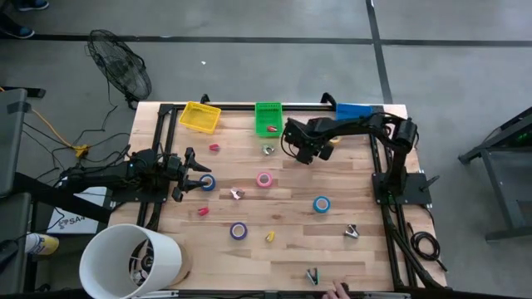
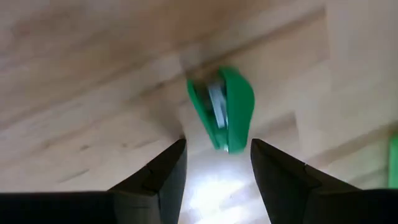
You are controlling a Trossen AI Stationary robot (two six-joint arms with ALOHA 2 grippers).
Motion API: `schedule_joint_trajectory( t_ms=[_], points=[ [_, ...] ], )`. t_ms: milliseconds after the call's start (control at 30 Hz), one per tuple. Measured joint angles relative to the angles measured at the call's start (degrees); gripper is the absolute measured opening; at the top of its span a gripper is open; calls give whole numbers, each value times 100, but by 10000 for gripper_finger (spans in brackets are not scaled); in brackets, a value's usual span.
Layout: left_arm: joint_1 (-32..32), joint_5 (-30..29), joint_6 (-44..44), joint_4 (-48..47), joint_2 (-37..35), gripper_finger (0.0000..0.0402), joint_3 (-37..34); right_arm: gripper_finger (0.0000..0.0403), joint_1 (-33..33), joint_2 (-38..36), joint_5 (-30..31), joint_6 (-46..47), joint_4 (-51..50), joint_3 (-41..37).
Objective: Pick and place Stapler, Stapler remover, tape
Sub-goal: Put the green stapler into the green basket
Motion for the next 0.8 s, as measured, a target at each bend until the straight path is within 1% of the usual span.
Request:
schedule_joint_trajectory(
  t_ms=[233, 367, 800],
  points=[
    [1, -1, 0, 0, 1, 211, -2, 168, 248, 0, -68, -94, -3, 0],
    [1, -1, 0, 0, -1, 211, -1, 160, 329, 0, -66, -91, -10, 0],
    [2, -1, 0, 0, 1, 211, 0, 96, 355, 0, -44, -48, -66, 0]
  ],
)
